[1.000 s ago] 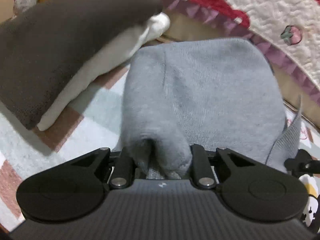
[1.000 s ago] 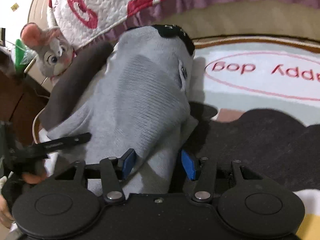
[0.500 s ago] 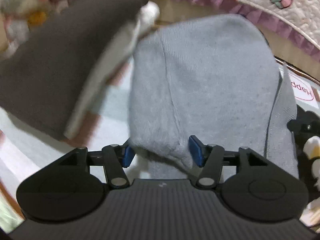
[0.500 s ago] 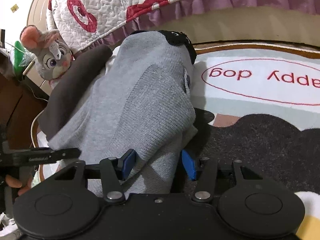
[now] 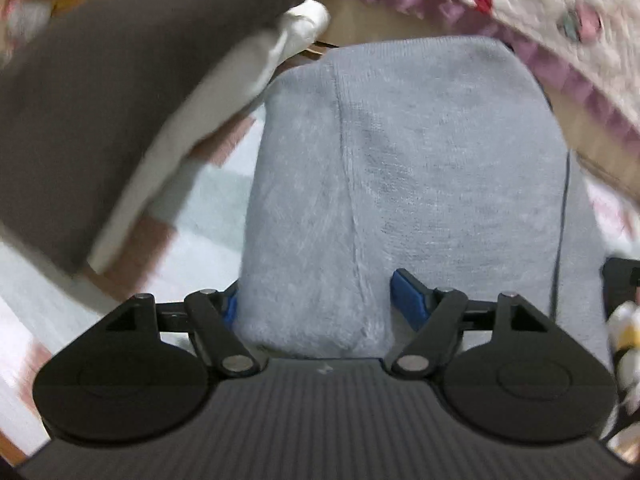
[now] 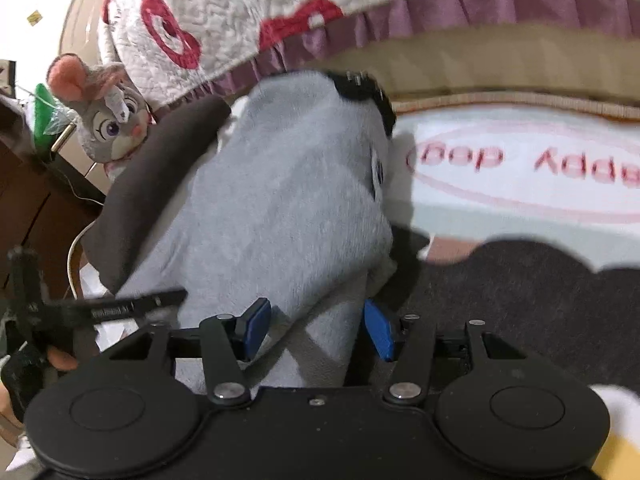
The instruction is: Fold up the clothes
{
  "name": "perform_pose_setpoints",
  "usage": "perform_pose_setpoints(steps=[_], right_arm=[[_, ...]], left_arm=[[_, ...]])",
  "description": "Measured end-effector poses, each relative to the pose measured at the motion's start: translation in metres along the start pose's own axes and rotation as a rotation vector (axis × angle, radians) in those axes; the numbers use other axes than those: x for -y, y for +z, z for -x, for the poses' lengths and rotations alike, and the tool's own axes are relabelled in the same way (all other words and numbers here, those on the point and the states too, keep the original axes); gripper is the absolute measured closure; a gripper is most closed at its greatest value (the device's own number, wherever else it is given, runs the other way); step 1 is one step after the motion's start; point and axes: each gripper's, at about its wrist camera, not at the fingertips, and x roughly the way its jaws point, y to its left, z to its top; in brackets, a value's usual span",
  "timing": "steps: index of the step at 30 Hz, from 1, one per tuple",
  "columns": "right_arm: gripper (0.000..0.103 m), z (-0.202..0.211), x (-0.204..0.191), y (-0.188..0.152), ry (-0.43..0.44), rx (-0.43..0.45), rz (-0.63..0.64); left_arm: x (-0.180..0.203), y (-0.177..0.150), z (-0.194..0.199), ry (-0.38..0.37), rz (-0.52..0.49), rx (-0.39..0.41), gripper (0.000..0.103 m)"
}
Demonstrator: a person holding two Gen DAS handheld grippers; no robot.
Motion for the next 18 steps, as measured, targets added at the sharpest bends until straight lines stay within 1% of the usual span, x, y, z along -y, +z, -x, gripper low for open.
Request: perform_pose_setpoints(steps=[2,3,4,5,6,8,10,12,14,15,16,17,18], right_arm=[[0.045,0.01,-0.002,0.007,-0.007,0.056,0.023],[0.045,0.011,-0.003,0.014,-0.013,0.08,0.043],[0.046,0.013,-0.004,0.02,-0.019,0.104,0.063],[0.05,0.014,-0.004,0.026,-0.025,0.128,0.083],[0.053,0.013,-0.005,0.035,-0.051,0.145,0.101],[0.054,0.008,-0.01,0.054,-0.113,0.184,0.154],[0.054,0.0,-0.017,0.069,-0.129,0.218,0.203],[0.056,-0.018,-0.033,0.082,-0.161,0.215,0.323],[0.056,-0.037,-0.05,0.094,-0.193,0.211,0.443],[0.056,-0.046,-0.056,0.101,-0.211,0.218,0.479],[0.056,-0.056,-0.062,0.108,-0.229,0.225,0.514],[0.056,-0.064,-0.062,0.115,-0.219,0.218,0.504],[0.057,-0.076,-0.061,0.121,-0.211,0.202,0.485]], left_arm=[[-0.004,0.002,0.004,-0.008,0.034,0.007,0.031],[-0.003,0.004,0.006,-0.002,0.022,0.012,0.032],[0.0,0.007,0.011,0.015,-0.006,0.027,0.034],[0.004,0.01,0.015,0.034,-0.037,0.044,0.037],[0.008,0.014,0.02,0.052,-0.067,0.061,0.037],[0.019,0.025,0.035,0.036,-0.106,0.116,0.037],[0.031,0.036,0.049,0.013,-0.152,0.176,0.037],[0.051,0.048,0.051,0.013,-0.223,0.219,0.036],[0.06,0.06,0.039,-0.02,-0.266,0.231,0.036],[0.063,0.065,0.032,-0.042,-0.279,0.235,0.036],[0.064,0.07,0.024,-0.057,-0.273,0.223,0.036],[0.065,0.074,0.015,-0.071,-0.263,0.208,0.037],[0.067,0.075,0.008,-0.068,-0.253,0.193,0.037]])
